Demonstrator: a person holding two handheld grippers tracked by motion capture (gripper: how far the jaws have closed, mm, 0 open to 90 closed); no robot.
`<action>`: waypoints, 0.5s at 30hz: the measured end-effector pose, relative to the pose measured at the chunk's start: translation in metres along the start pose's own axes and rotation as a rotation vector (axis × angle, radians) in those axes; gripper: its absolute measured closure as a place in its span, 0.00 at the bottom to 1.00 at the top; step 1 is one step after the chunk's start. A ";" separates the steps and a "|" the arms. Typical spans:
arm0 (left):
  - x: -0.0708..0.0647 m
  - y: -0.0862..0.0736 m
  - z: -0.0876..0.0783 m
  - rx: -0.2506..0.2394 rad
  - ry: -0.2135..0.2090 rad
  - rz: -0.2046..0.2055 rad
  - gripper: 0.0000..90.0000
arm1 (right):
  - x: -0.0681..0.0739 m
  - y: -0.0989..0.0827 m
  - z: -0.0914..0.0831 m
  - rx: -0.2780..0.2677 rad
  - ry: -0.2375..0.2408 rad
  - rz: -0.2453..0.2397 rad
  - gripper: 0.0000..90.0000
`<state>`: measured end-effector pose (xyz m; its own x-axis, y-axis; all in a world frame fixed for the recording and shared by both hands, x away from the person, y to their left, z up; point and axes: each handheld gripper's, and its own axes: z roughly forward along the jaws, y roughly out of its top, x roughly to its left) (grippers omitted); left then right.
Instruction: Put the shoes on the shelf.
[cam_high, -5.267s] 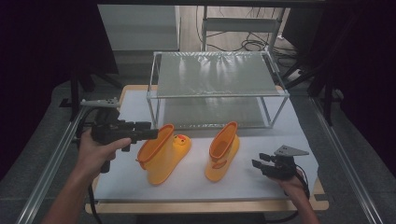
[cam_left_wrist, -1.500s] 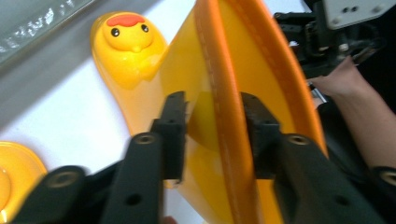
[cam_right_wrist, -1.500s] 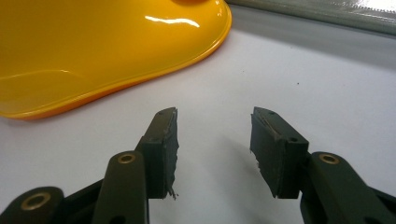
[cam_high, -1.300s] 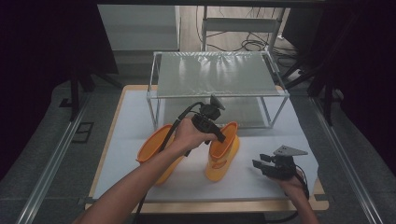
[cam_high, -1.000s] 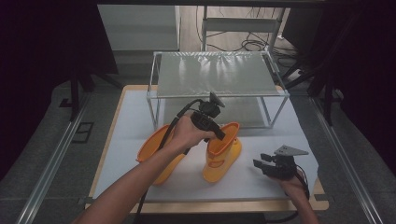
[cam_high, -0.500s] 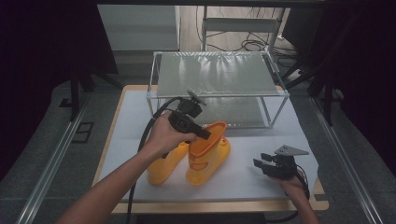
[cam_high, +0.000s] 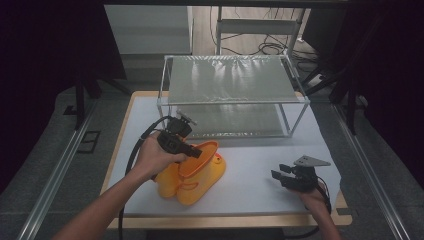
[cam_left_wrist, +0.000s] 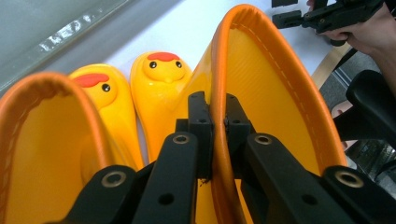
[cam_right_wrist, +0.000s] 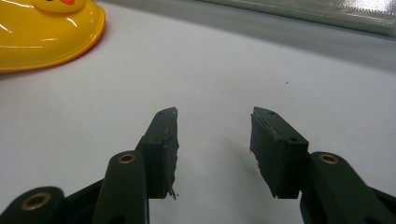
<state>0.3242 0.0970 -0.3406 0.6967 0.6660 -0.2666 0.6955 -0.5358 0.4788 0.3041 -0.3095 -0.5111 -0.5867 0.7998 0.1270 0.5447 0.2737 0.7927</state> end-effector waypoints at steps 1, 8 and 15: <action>0.001 -0.001 0.000 0.002 0.000 0.001 0.95 | 0.000 0.000 0.000 0.000 0.001 0.000 0.57; 0.000 -0.014 -0.002 0.006 0.015 0.002 0.85 | 0.000 0.000 -0.001 -0.004 0.001 0.000 0.57; -0.002 -0.015 -0.012 -0.049 -0.004 -0.015 0.69 | 0.000 0.000 -0.001 -0.006 -0.002 -0.001 0.57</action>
<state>0.3104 0.1101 -0.3377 0.6868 0.6719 -0.2772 0.6965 -0.4994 0.5153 0.3032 -0.3103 -0.5104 -0.5862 0.8005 0.1252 0.5405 0.2713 0.7964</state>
